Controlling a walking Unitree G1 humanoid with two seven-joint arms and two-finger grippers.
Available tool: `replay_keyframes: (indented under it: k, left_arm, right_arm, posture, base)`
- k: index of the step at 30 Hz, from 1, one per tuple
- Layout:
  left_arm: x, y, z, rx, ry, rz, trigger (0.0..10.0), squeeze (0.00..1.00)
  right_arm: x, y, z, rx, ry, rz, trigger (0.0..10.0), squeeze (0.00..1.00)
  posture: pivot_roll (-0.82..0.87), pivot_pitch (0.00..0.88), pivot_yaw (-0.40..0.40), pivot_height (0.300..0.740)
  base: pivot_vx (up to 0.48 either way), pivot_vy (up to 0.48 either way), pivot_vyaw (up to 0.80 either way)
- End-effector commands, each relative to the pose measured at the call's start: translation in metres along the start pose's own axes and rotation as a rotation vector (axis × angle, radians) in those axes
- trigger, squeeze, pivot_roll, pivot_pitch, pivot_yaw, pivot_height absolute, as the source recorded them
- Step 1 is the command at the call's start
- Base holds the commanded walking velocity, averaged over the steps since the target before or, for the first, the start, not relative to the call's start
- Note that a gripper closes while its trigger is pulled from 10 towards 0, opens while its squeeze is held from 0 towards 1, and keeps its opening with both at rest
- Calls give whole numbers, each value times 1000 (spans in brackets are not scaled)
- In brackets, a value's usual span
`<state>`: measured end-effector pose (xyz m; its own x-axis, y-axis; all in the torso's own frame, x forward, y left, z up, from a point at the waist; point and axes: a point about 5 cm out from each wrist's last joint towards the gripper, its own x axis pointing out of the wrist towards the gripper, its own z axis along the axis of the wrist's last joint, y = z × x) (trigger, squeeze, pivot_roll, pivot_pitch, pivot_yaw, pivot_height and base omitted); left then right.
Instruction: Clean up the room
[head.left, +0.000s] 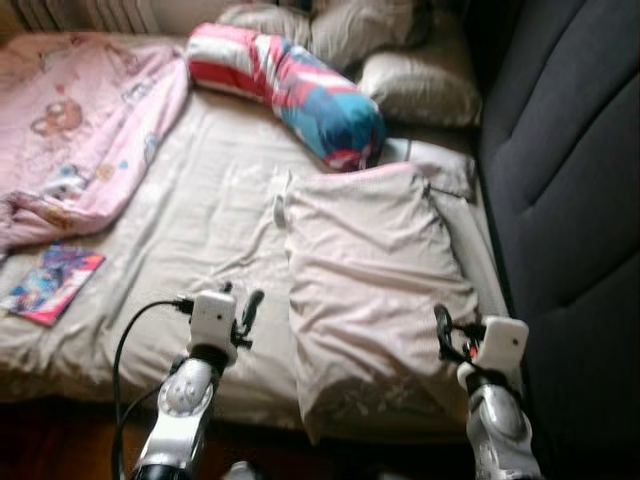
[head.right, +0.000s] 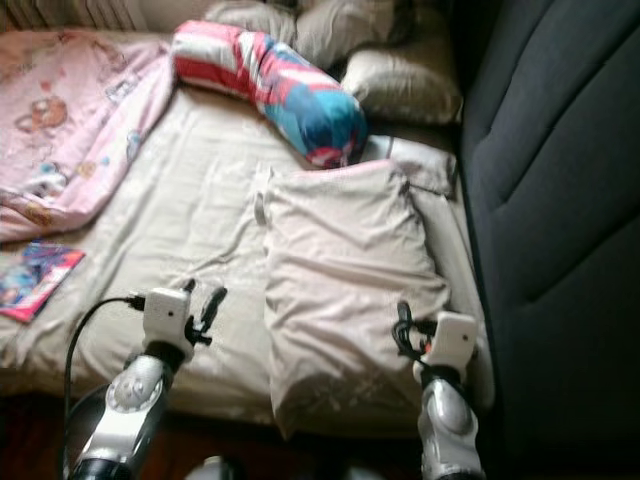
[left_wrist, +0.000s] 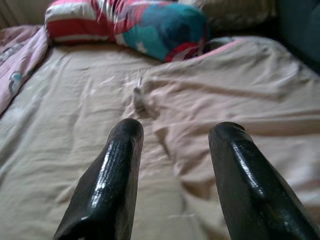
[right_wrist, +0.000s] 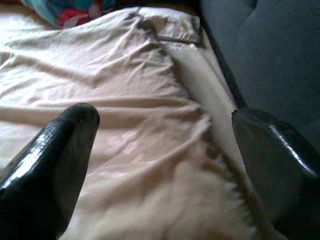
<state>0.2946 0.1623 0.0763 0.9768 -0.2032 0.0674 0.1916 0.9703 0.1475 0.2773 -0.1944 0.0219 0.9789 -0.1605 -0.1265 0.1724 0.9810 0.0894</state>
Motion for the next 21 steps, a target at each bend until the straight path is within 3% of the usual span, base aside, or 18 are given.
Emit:
replay_keyframes:
  k: [1, 12, 21]
  left_arm:
    - [-4, 5, -7, -1, 34, 3, 10000, 0]
    - [-2, -1, -5, -29, 18, 5, 10000, 0]
    - [-6, 6, -9, -67, 35, 56, 10000, 0]
  right_arm:
    - [-6, -3, -8, 16, 21, -29, 10000, 0]
    - [-8, -11, -8, 2, 5, -54, 10000, 0]
    - [-5, -8, -8, -3, 30, -37, 10000, 0]
  posture:
    - [80, 161, 13, 740]
    - [78, 156, -9, 740]
    - [87, 173, -31, 740]
  base:
    - [0, 0, 0]
    - [0, 0, 0]
    - [0, 53, -84]
